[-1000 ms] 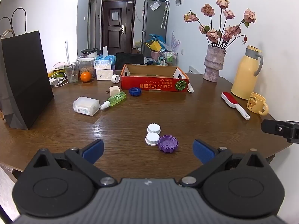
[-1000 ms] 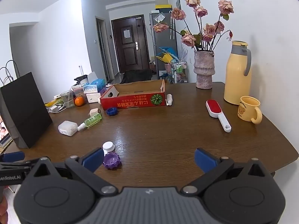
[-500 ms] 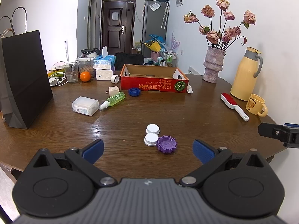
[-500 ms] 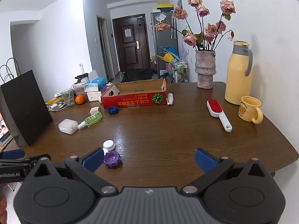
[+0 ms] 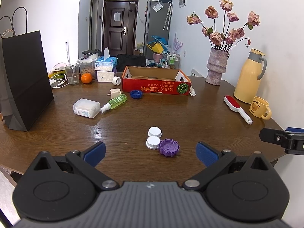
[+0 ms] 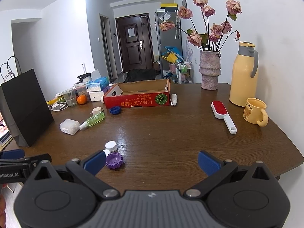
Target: Organize rigid objects
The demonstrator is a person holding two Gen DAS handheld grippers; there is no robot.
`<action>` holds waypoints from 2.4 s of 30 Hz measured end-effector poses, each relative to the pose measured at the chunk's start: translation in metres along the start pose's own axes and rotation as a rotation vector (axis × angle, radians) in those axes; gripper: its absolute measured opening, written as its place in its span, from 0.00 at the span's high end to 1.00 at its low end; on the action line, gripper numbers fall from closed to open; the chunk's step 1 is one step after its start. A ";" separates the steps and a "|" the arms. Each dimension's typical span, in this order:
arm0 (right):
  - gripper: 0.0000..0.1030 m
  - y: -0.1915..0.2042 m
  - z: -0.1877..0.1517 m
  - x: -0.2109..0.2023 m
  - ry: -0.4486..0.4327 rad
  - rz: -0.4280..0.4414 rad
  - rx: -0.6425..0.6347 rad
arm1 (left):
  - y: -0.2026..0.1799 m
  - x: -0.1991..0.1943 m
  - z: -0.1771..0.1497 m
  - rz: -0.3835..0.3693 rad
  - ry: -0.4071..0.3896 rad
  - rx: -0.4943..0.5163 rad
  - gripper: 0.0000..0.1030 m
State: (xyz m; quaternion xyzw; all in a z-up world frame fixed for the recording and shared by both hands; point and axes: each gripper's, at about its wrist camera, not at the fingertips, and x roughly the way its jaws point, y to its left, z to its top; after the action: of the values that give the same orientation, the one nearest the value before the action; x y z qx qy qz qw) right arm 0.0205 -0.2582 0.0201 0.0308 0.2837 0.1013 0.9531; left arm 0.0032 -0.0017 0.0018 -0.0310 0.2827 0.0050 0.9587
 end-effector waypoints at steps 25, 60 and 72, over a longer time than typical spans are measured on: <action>0.00 0.002 -0.001 -0.001 -0.002 0.001 -0.007 | -0.009 -0.010 0.007 -0.005 -0.008 -0.007 0.00; 0.00 -0.001 -0.003 0.001 0.001 -0.001 -0.011 | -0.008 -0.010 0.005 -0.009 -0.010 -0.010 0.00; 0.00 0.000 -0.004 0.002 0.002 -0.001 -0.014 | -0.008 -0.010 0.006 -0.009 -0.010 -0.010 0.00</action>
State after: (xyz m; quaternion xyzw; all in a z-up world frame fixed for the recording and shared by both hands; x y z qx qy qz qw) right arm 0.0199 -0.2575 0.0157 0.0237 0.2837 0.1028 0.9531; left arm -0.0018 -0.0094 0.0122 -0.0373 0.2779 0.0022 0.9599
